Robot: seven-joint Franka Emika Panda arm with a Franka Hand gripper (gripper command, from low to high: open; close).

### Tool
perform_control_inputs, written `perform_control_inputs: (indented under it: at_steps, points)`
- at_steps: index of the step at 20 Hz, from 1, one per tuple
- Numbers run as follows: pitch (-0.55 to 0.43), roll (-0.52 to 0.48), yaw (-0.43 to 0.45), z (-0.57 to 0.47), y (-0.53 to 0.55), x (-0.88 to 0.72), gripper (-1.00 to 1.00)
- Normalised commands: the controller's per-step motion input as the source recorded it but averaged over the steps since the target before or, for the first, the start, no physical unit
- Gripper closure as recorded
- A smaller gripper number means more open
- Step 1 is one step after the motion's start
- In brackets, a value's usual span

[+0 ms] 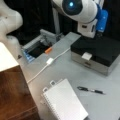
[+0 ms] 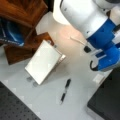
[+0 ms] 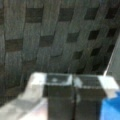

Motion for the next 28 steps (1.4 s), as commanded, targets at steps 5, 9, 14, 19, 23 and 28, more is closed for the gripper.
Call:
perform_control_inputs:
  at_steps: [5,9,14,19,23,28]
  points:
    - [0.076,-0.06,0.022,-0.03,-0.04,0.18,-1.0]
    - [0.034,-0.091,0.071,-0.25,-0.21,0.19,-1.0]
    - [-0.046,-0.121,0.144,-0.41,-0.42,0.16,-1.0]
    - [-0.085,-0.061,0.184,-0.36,-0.45,0.09,-1.0]
    - [-0.074,-0.039,0.198,-0.24,-0.32,-0.01,-1.0]
    - [-0.054,-0.04,0.218,-0.25,-0.27,-0.07,-1.0]
